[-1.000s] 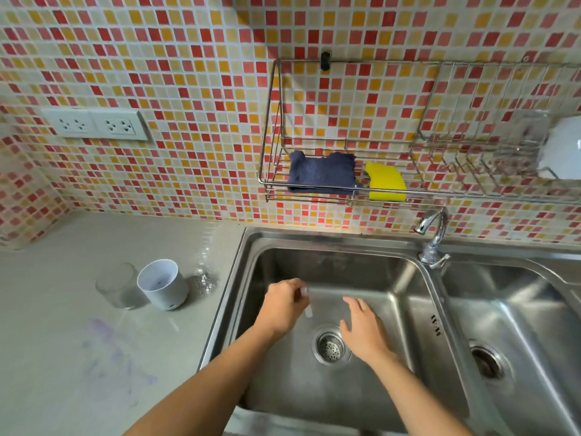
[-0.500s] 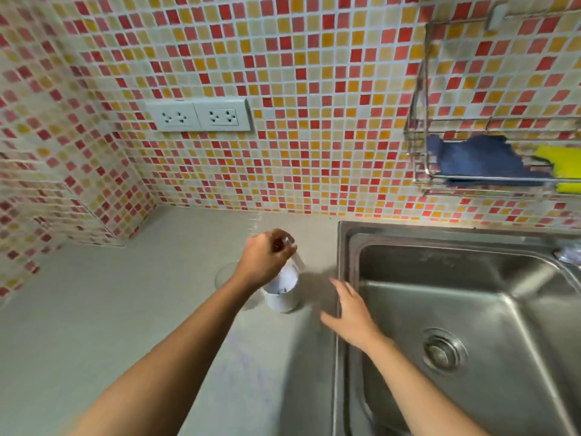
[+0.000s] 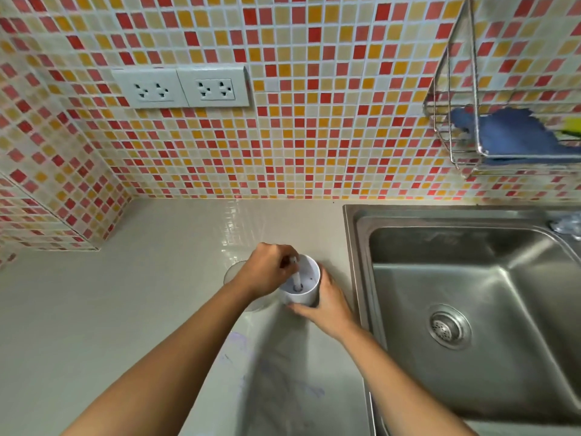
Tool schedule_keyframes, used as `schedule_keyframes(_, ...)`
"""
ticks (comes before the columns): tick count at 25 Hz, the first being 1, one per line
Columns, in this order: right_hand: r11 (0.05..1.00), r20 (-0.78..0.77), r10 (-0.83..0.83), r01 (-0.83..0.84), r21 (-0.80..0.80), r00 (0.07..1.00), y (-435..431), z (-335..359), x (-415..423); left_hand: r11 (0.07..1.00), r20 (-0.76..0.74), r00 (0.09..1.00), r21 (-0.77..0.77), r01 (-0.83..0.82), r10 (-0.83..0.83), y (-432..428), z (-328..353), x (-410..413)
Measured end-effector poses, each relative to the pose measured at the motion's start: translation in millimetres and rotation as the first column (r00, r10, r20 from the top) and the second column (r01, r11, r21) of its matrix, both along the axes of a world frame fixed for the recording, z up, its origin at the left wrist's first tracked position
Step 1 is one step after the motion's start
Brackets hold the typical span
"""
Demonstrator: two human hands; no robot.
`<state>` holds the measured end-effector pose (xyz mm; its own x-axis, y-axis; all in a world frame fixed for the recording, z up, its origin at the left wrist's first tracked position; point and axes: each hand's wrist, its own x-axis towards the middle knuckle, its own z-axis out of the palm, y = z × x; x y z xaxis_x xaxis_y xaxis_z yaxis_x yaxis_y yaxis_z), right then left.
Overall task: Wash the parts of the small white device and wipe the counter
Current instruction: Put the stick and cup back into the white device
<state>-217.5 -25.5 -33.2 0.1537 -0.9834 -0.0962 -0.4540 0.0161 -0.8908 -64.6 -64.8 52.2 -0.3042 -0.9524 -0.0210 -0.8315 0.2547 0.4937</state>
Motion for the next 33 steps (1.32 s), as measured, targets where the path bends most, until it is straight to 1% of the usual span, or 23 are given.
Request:
schedule_keyframes(2, 1.0, -0.002, -0.001, 0.001, 0.002, 1.0, -0.8, -1.4, 1.3, 0.999, 0.019, 0.999, 0.012, 0.047, -0.047, -0.2, 0.1, 0.2)
schedule_keyframes(5, 1.0, -0.013, 0.01, -0.01, -0.006, 1.0, -2.8, -4.4, 0.5, 0.99, 0.129, 0.982, -0.013, 0.14, -0.137, 1.5, -1.7, -5.6)
schedule_keyframes(7, 1.0, -0.022, 0.02, -0.021, -0.009, 1.0, -3.6, -5.9, 0.2, 0.991, 0.171, 0.976, 0.0, 0.138, -0.135, 2.9, -2.2, -9.8)
schedule_keyframes(8, 1.0, -0.023, 0.024, -0.024, -0.003, 0.999, -3.7, -6.1, 0.3, 0.991, 0.169, 0.977, 0.017, 0.132, -0.133, 3.4, -2.4, -10.1)
schedule_keyframes(9, 1.0, -0.02, 0.024, -0.024, 0.006, 1.0, -3.4, -6.1, 0.4, 0.99, 0.142, 0.98, 0.049, 0.131, -0.137, 4.0, -1.8, -9.0)
schedule_keyframes(10, 1.0, -0.015, 0.023, -0.023, 0.009, 1.0, -2.8, -5.5, 0.3, 0.989, 0.074, 0.988, 0.079, 0.127, -0.133, 5.5, -0.2, -5.3)
schedule_keyframes(11, 1.0, -0.01, 0.023, -0.023, 0.005, 1.0, -2.3, -4.4, 0.0, 0.989, -0.029, 0.995, 0.104, 0.102, -0.1, 6.9, 3.7, -0.3)
schedule_keyframes(13, 1.0, -0.019, 0.023, -0.023, -0.009, 1.0, -2.8, -4.1, -0.6, 0.996, -0.219, 0.975, 0.093, -0.017, 0.037, 6.2, 15.3, 16.2)
schedule_keyframes(14, 1.0, -0.017, 0.017, -0.017, -0.012, 1.0, -2.9, -4.7, -0.3, 0.994, -0.248, 0.964, 0.07, -0.079, 0.094, 5.6, 19.7, 27.3)
schedule_keyframes(15, 1.0, 0.0, 0.004, -0.004, -0.004, 1.0, -3.3, -6.1, 0.1, 0.991, -0.215, 0.968, 0.062, -0.119, 0.129, 5.0, 21.4, 38.4)
schedule_keyframes(16, 1.0, 0.023, -0.01, 0.01, 0.009, 1.0, -3.6, -8.2, 1.9, 0.988, -0.127, 0.982, 0.087, -0.128, 0.139, 5.9, 20.0, 50.2)
schedule_keyframes(18, 0.998, 0.068, -0.052, 0.049, 0.047, 0.996, -4.2, -13.4, 6.0, 0.963, 0.12, 0.99, 0.253, -0.098, 0.069, 12.9, 8.8, 67.6)
schedule_keyframes(19, 0.995, 0.091, -0.071, 0.065, 0.071, 0.993, -4.0, -13.6, 7.0, 0.939, 0.187, 0.982, 0.332, -0.091, 0.029, 18.2, -0.4, 71.4)
schedule_keyframes(20, 0.993, 0.106, -0.084, 0.074, 0.094, 0.991, -3.6, -11.0, 6.2, 0.924, 0.191, 0.981, 0.369, -0.096, 0.026, 23.6, -9.7, 72.4)
schedule_keyframes(21, 0.991, 0.11, -0.094, 0.082, 0.109, 0.989, -3.3, -6.4, 2.6, 0.924, 0.148, 0.987, 0.362, -0.12, 0.071, 27.9, -18.2, 70.6)
schedule_keyframes(23, 0.989, 0.102, -0.118, 0.108, 0.103, 0.988, -2.3, 6.5, -12.1, 0.936, -0.015, 0.979, 0.298, -0.19, 0.204, 33.1, -28.4, 62.2)
schedule_keyframes(25, 0.988, 0.102, -0.134, 0.126, 0.085, 0.986, 1.1, 24.3, -36.5, 0.936, -0.153, 0.954, 0.282, -0.209, 0.259, 34.4, -31.2, 47.3)
schedule_keyframes(27, 0.991, 0.031, -0.116, 0.113, 0.07, 0.993, 3.8, 43.9, -62.6, 0.945, -0.201, 0.952, 0.28, -0.17, 0.231, 34.0, -33.1, 29.5)
schedule_keyframes(29, 0.998, -0.162, -0.065, 0.068, 0.016, 0.985, 4.9, 61.0, -85.0, 0.947, -0.201, 0.959, 0.292, -0.136, 0.2, 34.9, -37.4, 12.2)
schedule_keyframes(31, 1.0, -0.338, 0.016, -0.023, -0.018, 0.941, 4.9, 76.1, -93.9, 0.94, -0.214, 0.958, 0.322, -0.116, 0.191, 36.8, -41.1, 0.8)
schedule_keyframes(33, 0.997, -0.395, 0.069, -0.076, -0.001, 0.916, 4.8, 88.8, -89.9, 0.936, -0.246, 0.949, 0.335, -0.106, 0.196, 38.6, -43.2, -4.0)
